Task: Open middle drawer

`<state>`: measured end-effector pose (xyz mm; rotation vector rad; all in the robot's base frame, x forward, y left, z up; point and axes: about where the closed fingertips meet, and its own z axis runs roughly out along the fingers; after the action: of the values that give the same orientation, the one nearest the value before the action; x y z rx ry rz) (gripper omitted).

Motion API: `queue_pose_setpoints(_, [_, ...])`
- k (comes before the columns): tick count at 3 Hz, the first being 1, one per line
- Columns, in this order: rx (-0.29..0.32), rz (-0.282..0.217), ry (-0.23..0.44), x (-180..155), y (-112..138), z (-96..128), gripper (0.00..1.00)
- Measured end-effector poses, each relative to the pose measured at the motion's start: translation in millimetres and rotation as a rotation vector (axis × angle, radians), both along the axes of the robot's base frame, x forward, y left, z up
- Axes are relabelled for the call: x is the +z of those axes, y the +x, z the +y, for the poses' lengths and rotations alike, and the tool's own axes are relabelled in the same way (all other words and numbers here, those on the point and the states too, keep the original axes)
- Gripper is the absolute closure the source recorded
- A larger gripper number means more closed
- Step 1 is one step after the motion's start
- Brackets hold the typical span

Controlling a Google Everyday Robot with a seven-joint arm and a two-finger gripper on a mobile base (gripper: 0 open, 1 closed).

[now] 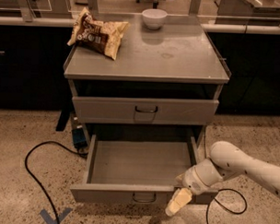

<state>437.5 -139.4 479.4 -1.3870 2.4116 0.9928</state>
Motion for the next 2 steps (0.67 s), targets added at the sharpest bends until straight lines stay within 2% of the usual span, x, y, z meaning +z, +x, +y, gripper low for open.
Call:
queue_pose_setpoints(1, [0.001,-0.002,0.000,0,1,0,0.00])
queue_pose_setpoints(2, [0.039,-0.031,-0.008,7,8,15,0.00])
